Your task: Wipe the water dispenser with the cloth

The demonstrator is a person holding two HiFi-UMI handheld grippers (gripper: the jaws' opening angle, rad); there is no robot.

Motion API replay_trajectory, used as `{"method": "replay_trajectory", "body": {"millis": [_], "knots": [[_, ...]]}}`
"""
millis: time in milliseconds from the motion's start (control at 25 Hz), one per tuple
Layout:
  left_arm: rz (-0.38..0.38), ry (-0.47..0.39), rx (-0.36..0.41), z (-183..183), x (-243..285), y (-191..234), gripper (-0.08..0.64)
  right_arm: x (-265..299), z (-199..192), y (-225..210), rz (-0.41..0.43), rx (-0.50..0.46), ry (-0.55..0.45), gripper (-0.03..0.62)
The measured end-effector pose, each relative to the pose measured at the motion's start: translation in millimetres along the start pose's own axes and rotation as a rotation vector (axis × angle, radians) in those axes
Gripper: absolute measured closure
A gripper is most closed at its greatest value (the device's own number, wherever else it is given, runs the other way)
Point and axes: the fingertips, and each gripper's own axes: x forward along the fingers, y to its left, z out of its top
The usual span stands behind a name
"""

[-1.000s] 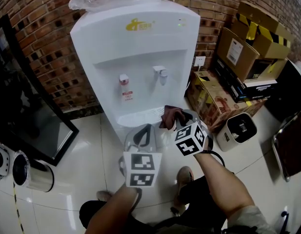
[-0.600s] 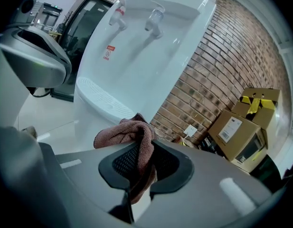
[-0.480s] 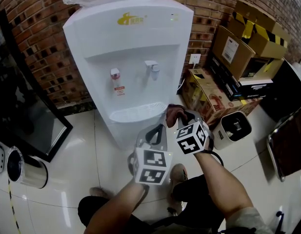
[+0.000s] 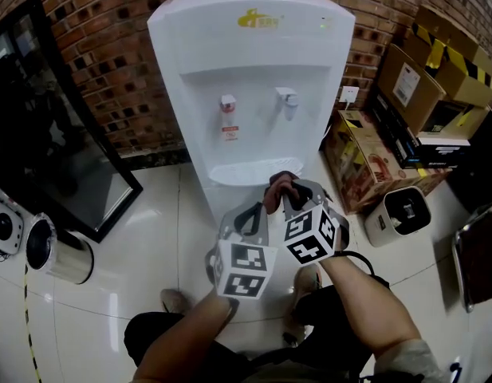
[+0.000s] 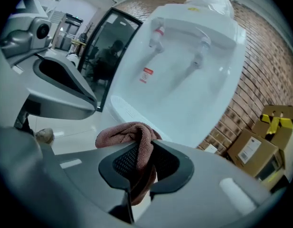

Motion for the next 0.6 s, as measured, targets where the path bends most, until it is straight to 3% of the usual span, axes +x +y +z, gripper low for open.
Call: {"method": "replay_trajectory", "body": {"millis": [280, 600], "knots": [[0.14, 0.061, -0.033, -38.8, -39.9, 73.2, 0.56, 14.3, 46.1, 94.0, 0.184, -0.168, -0.126, 0.52], [0.231, 0.098, -0.109, -70.0, -64.2, 129.4, 0.56, 56.4, 54.5, 161.1, 0.257, -0.26, -0.12, 0.52]]}}
